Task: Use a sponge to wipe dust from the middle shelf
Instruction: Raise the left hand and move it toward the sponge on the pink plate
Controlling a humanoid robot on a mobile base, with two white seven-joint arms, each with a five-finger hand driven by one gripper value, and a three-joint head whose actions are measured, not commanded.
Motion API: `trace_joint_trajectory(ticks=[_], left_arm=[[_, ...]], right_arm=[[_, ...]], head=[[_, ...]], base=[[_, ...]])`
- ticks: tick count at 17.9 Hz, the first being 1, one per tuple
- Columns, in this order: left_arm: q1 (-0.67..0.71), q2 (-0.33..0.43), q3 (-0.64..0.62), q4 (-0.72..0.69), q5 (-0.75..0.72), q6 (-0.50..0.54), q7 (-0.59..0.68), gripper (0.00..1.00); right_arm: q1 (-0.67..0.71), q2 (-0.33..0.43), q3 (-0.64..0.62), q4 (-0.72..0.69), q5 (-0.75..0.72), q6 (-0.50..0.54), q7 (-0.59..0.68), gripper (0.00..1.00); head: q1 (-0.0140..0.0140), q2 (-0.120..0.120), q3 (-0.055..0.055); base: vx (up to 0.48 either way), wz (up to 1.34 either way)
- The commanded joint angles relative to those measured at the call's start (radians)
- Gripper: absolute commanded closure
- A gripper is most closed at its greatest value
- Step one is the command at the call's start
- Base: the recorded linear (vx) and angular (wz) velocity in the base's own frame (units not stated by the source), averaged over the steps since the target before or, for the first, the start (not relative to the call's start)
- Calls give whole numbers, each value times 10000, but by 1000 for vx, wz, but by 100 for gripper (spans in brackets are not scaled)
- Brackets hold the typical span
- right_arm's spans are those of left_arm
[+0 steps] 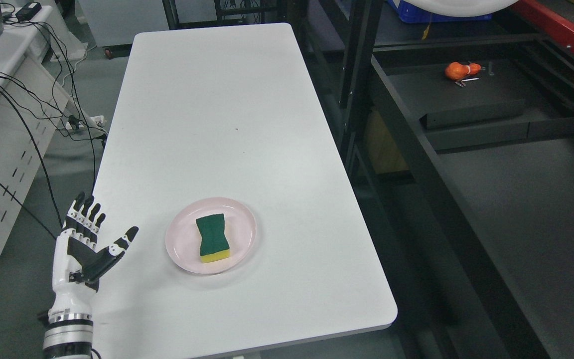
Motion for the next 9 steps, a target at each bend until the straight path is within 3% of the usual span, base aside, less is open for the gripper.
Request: trace_joint_trajectory(ticks=[1, 9], left_arm=[[166, 165, 66, -65, 0, -8, 1, 1], [-80, 312, 81, 12, 0, 8, -60, 1]], right_arm=[[2, -175, 0, -175, 0, 721, 8, 0], [2, -175, 0, -175, 0, 721, -8, 0]], head=[[0, 0, 0], [0, 0, 0]], base=[[0, 0], [0, 0]])
